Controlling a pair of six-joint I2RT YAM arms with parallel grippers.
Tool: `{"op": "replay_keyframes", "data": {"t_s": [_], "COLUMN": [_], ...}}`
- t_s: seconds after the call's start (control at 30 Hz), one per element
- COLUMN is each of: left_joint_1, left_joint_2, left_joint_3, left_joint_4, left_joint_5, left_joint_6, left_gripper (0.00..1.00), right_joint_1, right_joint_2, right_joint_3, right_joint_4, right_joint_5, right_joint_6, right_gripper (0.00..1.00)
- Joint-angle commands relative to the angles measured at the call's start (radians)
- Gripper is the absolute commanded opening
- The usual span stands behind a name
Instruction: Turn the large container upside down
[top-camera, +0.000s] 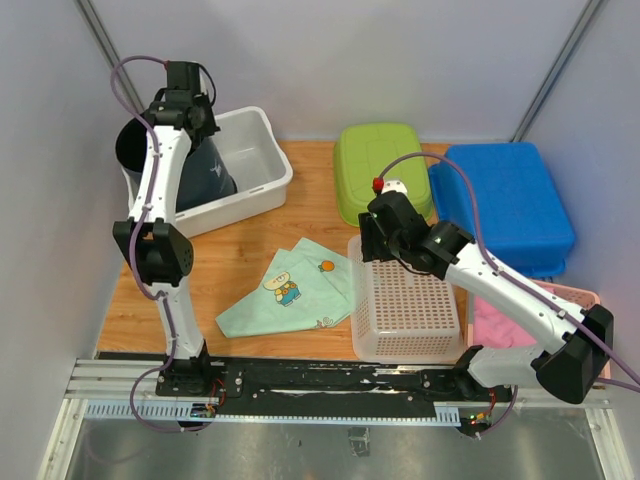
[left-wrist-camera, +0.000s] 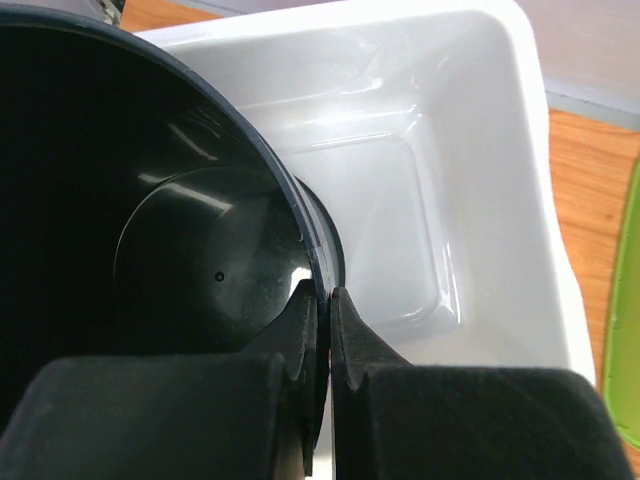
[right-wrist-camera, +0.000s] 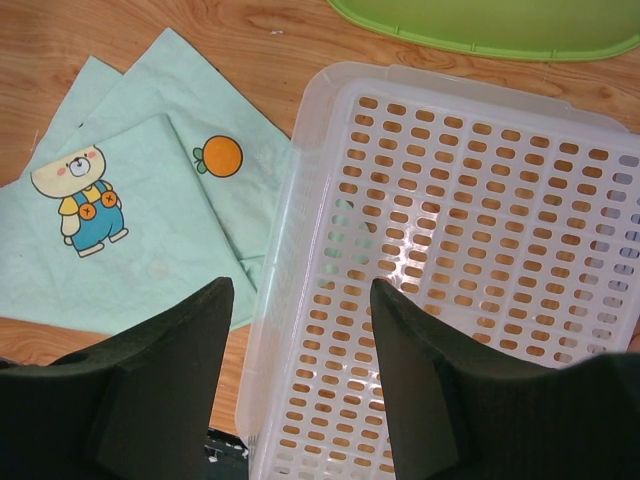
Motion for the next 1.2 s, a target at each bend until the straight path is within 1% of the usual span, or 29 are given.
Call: {"op": "replay_keyframes", "data": {"t_s": [0.0,0.2,0.4,0.5,0.63,0.7,0.77,0.8,0.87,0.97,1.07,1.1,1.17], "left_joint_1": [-0.003,-0.021,-0.061,-0.088,-0.133,-0.145,-0.147,-0.147,-0.148,-0.148,-0.147,-0.148,-0.147], "left_joint_2": [-0.178,-0.344,-0.523,-0.599,-0.664,-0.692,-0.742,-0.773,-0.837,-0.931,-1.033,-1.062,-1.113], "left_joint_3": [0.054,0.055,0.013,-0.051,-0.127,-0.181,-0.268,-0.325,-0.431,-0.599,-0.814,-0.881,-0.988], "left_joint_4": [0.07,0.131,0.173,0.2,0.223,0.24,0.293,0.323,0.38,0.474,0.623,0.67,0.715], "left_joint_5": [-0.026,0.0,0.141,0.268,0.48,0.572,0.654,0.682,0.705,0.723,0.747,0.754,0.746], "left_joint_6": [0.024,0.005,-0.058,-0.114,-0.2,-0.251,-0.312,-0.339,-0.394,-0.481,-0.604,-0.651,-0.694], "left_gripper": [0.0,0.0,0.0,0.0,0.0,0.0,0.0,0.0,0.0,0.0,0.0,0.0,0.0], "right_joint_1": [-0.02,-0.02,-0.02,-0.022,-0.032,-0.044,-0.067,-0.087,-0.147,-0.256,-0.347,-0.371,-0.404], "right_joint_2": [0.003,-0.032,-0.11,-0.145,-0.171,-0.183,-0.2,-0.215,-0.248,-0.299,-0.307,-0.302,-0.292], "right_joint_3": [0.01,-0.014,-0.051,-0.05,-0.017,0.003,0.014,0.015,0.014,-0.004,-0.022,-0.027,-0.039], "right_joint_4": [-0.012,-0.01,-0.003,-0.023,-0.068,-0.092,-0.101,-0.102,-0.089,-0.037,0.045,0.066,0.112], "right_joint_5": [-0.016,-0.028,0.018,0.076,0.15,0.196,0.195,0.176,0.071,-0.15,-0.415,-0.477,-0.577], "right_joint_6": [0.029,0.067,0.079,0.07,0.042,0.032,0.027,0.027,0.036,0.062,0.094,0.107,0.132], "right_gripper": [0.58,0.58,0.6,0.6,0.61,0.61,0.61,0.62,0.62,0.65,0.68,0.68,0.69]}}
